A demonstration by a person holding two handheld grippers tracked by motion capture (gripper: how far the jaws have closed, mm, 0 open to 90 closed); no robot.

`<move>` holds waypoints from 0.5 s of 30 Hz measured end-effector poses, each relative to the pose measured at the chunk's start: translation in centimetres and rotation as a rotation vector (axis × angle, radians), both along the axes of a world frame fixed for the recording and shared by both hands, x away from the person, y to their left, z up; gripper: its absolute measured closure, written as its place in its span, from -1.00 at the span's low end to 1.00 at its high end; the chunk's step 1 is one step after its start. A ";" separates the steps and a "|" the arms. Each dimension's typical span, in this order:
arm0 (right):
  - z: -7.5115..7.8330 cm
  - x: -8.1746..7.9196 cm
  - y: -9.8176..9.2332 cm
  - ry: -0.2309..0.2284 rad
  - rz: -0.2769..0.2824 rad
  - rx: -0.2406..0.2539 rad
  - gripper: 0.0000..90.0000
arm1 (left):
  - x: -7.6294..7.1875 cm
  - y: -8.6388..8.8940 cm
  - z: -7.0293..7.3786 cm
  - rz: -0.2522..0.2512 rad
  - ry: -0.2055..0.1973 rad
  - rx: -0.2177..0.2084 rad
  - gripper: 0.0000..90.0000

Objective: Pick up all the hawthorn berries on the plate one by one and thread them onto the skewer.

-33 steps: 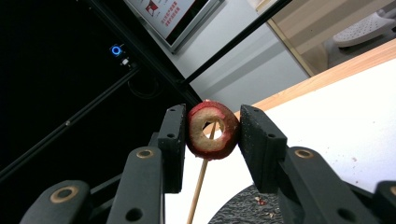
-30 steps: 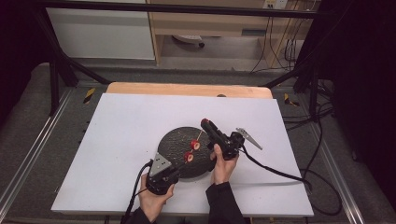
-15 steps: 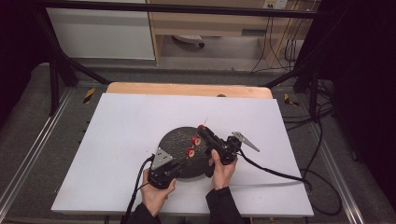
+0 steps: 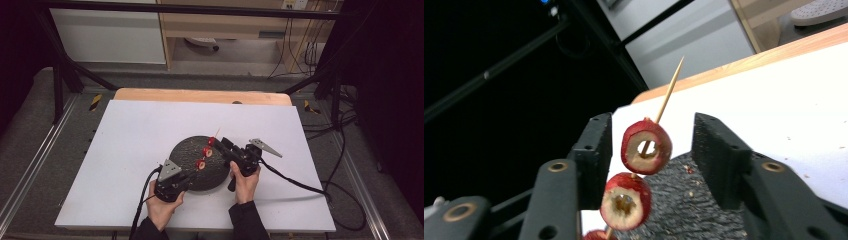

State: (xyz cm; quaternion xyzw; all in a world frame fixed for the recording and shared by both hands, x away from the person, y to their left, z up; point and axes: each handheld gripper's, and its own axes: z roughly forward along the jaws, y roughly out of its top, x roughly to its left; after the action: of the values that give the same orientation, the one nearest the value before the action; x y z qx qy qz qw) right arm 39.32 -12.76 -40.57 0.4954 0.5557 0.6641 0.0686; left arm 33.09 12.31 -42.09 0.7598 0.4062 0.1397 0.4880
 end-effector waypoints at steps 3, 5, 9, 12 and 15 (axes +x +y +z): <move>0.3 0.2 -0.5 0.022 0.034 -0.084 -0.18 | 0.0 0.7 -0.2 0.001 0.002 0.014 0.96; 0.3 0.3 -0.9 0.025 0.048 -0.145 -0.33 | 0.0 1.2 -0.3 0.004 0.007 0.017 0.96; 0.0 0.4 -1.5 0.038 0.085 -0.234 -0.57 | -0.1 2.1 -0.3 -0.002 0.009 0.036 0.96; -0.1 0.5 -1.9 0.035 0.119 -0.290 -0.72 | -0.2 2.8 -0.2 -0.007 0.008 0.045 0.96; -0.2 0.6 -2.2 0.042 0.164 -0.345 -0.85 | -0.1 3.5 0.0 -0.011 0.013 0.052 0.96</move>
State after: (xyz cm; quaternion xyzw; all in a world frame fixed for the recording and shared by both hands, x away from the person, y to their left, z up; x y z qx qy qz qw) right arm 39.88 -14.94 -40.77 0.4431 0.7011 0.5520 0.0865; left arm 32.98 15.79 -42.11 0.7753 0.4014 0.1427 0.4662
